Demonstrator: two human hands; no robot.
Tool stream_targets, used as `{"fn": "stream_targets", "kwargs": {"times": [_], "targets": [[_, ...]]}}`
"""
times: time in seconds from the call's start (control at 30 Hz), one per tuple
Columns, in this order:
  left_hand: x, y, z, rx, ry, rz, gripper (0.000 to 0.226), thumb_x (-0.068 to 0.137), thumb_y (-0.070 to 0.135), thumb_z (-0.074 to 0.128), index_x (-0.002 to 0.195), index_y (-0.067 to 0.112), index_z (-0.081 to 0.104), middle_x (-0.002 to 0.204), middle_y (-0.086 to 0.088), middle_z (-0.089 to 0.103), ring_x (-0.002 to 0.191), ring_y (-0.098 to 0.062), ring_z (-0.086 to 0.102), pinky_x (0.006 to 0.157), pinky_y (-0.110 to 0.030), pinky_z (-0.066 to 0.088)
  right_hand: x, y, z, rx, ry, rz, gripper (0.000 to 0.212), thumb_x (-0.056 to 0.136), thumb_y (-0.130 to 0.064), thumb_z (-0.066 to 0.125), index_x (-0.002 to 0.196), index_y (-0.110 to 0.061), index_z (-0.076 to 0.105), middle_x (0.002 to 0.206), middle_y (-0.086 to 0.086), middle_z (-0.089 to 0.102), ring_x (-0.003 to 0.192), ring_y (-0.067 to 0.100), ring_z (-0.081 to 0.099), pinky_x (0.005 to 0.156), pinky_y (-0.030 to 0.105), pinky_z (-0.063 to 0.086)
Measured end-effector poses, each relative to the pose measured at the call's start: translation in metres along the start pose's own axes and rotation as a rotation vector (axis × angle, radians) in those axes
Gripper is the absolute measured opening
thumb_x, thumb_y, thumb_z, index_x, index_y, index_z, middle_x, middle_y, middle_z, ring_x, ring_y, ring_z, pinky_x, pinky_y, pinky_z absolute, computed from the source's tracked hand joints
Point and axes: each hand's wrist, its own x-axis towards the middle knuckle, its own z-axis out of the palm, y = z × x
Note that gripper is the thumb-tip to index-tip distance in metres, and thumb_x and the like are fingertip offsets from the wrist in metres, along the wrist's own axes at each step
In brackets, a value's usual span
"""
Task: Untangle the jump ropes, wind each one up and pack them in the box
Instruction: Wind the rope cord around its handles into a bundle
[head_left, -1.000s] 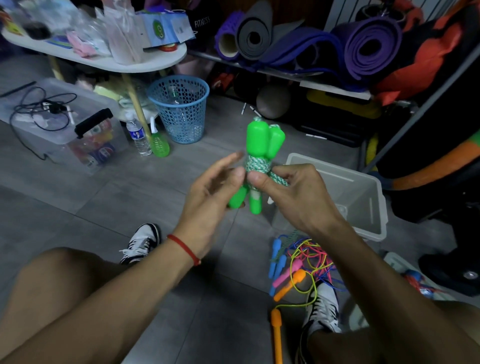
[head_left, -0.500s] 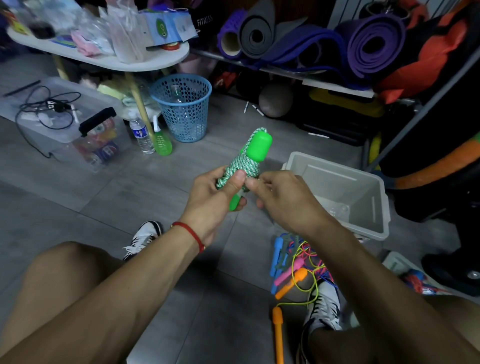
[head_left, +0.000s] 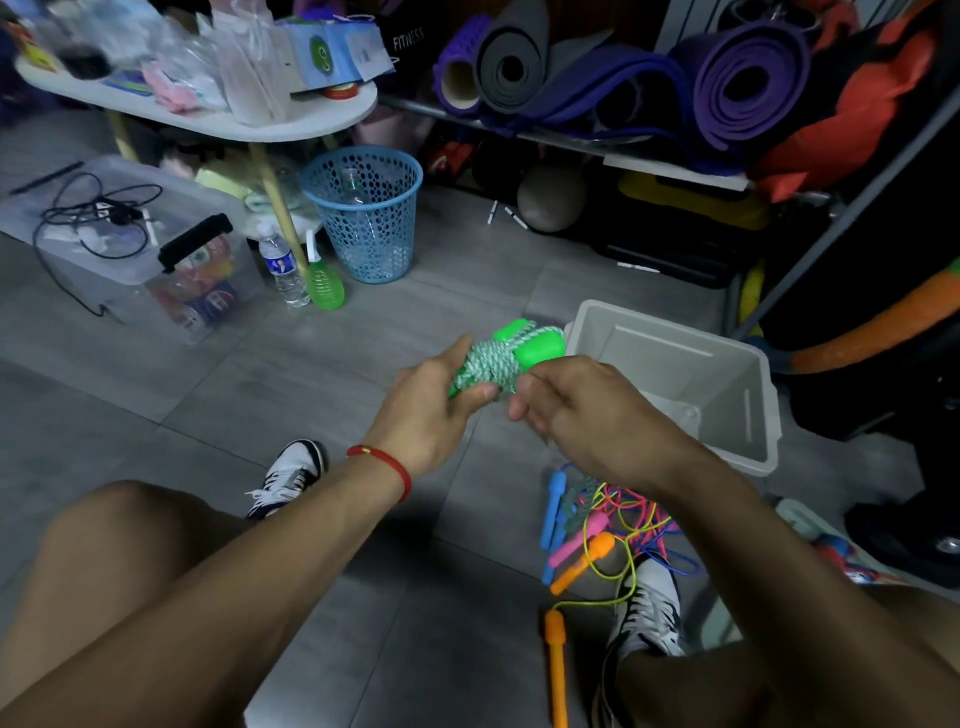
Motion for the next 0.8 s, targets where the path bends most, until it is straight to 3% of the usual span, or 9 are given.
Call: {"fn": "stream_targets", "kwargs": {"times": [0.07, 0.2, 0.33, 0.4, 0.47, 0.57, 0.63, 0.7, 0.8], "targets": [[-0.002, 0.002, 0.001, 0.131, -0.093, 0.053, 0.068, 0.096, 0.033, 0.063, 0.155, 0.019, 0.032, 0.138, -0.013, 0.059, 0.130, -0.026, 0.052, 0.100, -0.021, 0.038, 0.000, 0.004, -0.002, -0.042, -0.010, 0.016, 0.035, 0.104, -0.029, 0.044, 0.077, -0.029, 0.068, 0.067, -0.014, 0.057, 0.063, -0.001, 0.052, 0.063, 0.020, 0.038], [-0.010, 0.008, 0.005, 0.284, -0.183, 0.197, 0.073, 0.096, 0.035, 0.061, 0.157, 0.020, 0.024, 0.130, -0.015, 0.059, 0.121, -0.032, 0.055, 0.099, -0.037, 0.045, 0.002, 0.008, -0.007, -0.106, -0.010, 0.021, 0.039, 0.104, -0.034, 0.045, 0.073, -0.027, 0.067, 0.066, -0.010, 0.055, 0.063, -0.001, 0.050, 0.060, 0.018, 0.034], [-0.019, 0.022, 0.001, 0.286, -0.176, 0.280, 0.065, 0.087, 0.059, 0.058, 0.144, 0.030, 0.044, 0.116, -0.007, 0.067, 0.110, -0.027, 0.061, 0.088, -0.036, 0.051, 0.004, 0.010, -0.015, -0.185, 0.010, -0.031, 0.039, 0.101, -0.043, 0.050, 0.068, -0.026, 0.064, 0.068, -0.008, 0.063, 0.065, -0.002, 0.055, 0.064, 0.023, 0.038], [-0.019, 0.027, -0.003, 0.261, -0.186, 0.306, 0.050, 0.088, 0.056, 0.063, 0.133, 0.034, 0.056, 0.106, -0.002, 0.070, 0.099, -0.024, 0.063, 0.078, -0.032, 0.049, 0.004, 0.008, -0.022, -0.226, 0.020, -0.068, 0.038, 0.097, -0.048, 0.057, 0.068, -0.025, 0.066, 0.060, -0.012, 0.058, 0.063, -0.003, 0.054, 0.059, 0.017, 0.036], [-0.020, 0.028, -0.004, 0.259, -0.234, 0.328, 0.044, 0.087, 0.050, 0.068, 0.127, 0.031, 0.061, 0.106, 0.000, 0.071, 0.097, -0.021, 0.064, 0.078, -0.032, 0.050, 0.006, 0.005, -0.030, -0.287, 0.025, -0.091, 0.038, 0.087, -0.055, 0.067, 0.071, -0.021, 0.068, 0.060, -0.008, 0.056, 0.064, 0.000, 0.053, 0.057, 0.020, 0.037], [-0.022, 0.028, -0.005, 0.243, -0.298, 0.312, 0.040, 0.085, 0.046, 0.071, 0.122, 0.032, 0.064, 0.100, 0.005, 0.072, 0.093, -0.017, 0.065, 0.077, -0.033, 0.051, 0.008, 0.002, -0.039, -0.312, -0.079, -0.108, 0.032, 0.072, -0.055, 0.081, 0.082, -0.026, 0.071, 0.074, -0.010, 0.061, 0.072, -0.003, 0.054, 0.059, 0.022, 0.036], [-0.022, 0.026, -0.005, 0.267, -0.336, 0.326, 0.044, 0.084, 0.046, 0.072, 0.125, 0.033, 0.061, 0.103, 0.007, 0.072, 0.095, -0.016, 0.065, 0.078, -0.032, 0.051, 0.009, 0.002, -0.043, -0.289, -0.171, -0.137, 0.031, 0.069, -0.046, 0.087, 0.091, -0.032, 0.069, 0.082, -0.012, 0.060, 0.078, -0.004, 0.052, 0.065, 0.023, 0.037], [-0.022, 0.025, -0.005, 0.266, -0.381, 0.314, 0.047, 0.082, 0.044, 0.075, 0.121, 0.032, 0.052, 0.099, 0.007, 0.071, 0.092, -0.019, 0.065, 0.077, -0.035, 0.051, 0.009, 0.005, -0.043, -0.268, -0.235, -0.178, 0.025, 0.072, -0.042, 0.087, 0.089, -0.034, 0.070, 0.073, -0.010, 0.060, 0.072, -0.002, 0.052, 0.067, 0.025, 0.037], [-0.024, 0.028, -0.006, 0.175, -0.445, 0.306, 0.060, 0.078, 0.037, 0.079, 0.111, 0.030, 0.029, 0.096, 0.007, 0.071, 0.083, -0.019, 0.064, 0.079, -0.041, 0.051, 0.013, 0.012, -0.041, -0.263, -0.253, -0.182, 0.019, 0.070, -0.049, 0.085, 0.081, -0.041, 0.072, 0.071, -0.019, 0.063, 0.072, -0.003, 0.055, 0.071, 0.028, 0.043]]}}
